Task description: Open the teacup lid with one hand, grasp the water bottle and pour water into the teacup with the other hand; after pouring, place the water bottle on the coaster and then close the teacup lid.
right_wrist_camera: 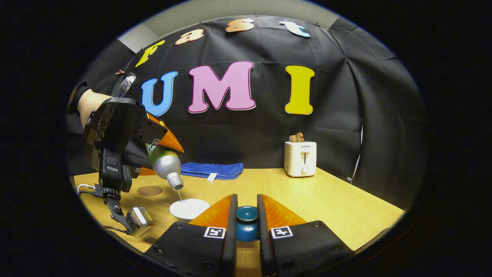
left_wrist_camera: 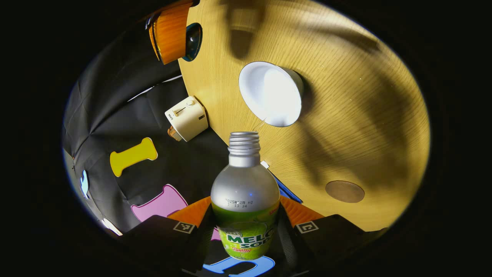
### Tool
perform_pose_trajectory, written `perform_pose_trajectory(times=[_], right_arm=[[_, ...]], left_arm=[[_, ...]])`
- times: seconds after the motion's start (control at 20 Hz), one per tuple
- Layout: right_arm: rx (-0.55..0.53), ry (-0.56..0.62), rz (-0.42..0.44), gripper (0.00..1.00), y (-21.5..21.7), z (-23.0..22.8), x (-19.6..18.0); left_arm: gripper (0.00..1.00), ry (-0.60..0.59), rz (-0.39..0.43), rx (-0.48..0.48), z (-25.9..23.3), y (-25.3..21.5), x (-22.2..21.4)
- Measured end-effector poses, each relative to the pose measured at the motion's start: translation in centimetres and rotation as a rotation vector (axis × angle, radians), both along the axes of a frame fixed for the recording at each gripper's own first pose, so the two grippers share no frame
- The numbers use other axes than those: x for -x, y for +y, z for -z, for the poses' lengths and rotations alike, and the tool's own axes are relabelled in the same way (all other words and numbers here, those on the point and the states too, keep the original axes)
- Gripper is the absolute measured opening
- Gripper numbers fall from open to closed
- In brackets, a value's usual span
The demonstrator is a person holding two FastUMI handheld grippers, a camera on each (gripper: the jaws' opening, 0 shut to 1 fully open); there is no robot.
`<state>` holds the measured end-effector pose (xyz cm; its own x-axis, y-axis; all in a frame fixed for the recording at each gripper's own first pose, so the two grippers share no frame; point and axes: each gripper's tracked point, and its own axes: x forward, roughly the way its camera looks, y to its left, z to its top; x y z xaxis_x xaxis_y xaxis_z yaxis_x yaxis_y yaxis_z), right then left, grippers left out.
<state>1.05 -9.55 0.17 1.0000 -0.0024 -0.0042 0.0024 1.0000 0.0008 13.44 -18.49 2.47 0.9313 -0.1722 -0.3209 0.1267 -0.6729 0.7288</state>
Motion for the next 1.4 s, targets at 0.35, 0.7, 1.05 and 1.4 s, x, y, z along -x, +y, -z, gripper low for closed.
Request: perform_pose_trajectory(times=[0.35,0.7,1.05,1.4], right_arm=[[0.0,0.0,-0.005,0.28,0.1,0.0,0.0],[-0.001,0.0,-0.005,0.28,0.1,0.0,0.0],[0.0,0.0,-0.005,0.28,0.1,0.0,-0.1],[0.0,0.0,-0.005,0.28,0.1,0.0,-0.1]], left_arm=[[0.8,-0.005,0.013,-0.004,0.4,-0.2,0.4],[0.8,-0.005,0.011,0.013,0.5,-0.3,0.6],[0.8,-0.007,0.014,0.038,0.5,-0.3,0.8],[0.8,0.046,-0.001,0.253,1.4,0.3,1.5]])
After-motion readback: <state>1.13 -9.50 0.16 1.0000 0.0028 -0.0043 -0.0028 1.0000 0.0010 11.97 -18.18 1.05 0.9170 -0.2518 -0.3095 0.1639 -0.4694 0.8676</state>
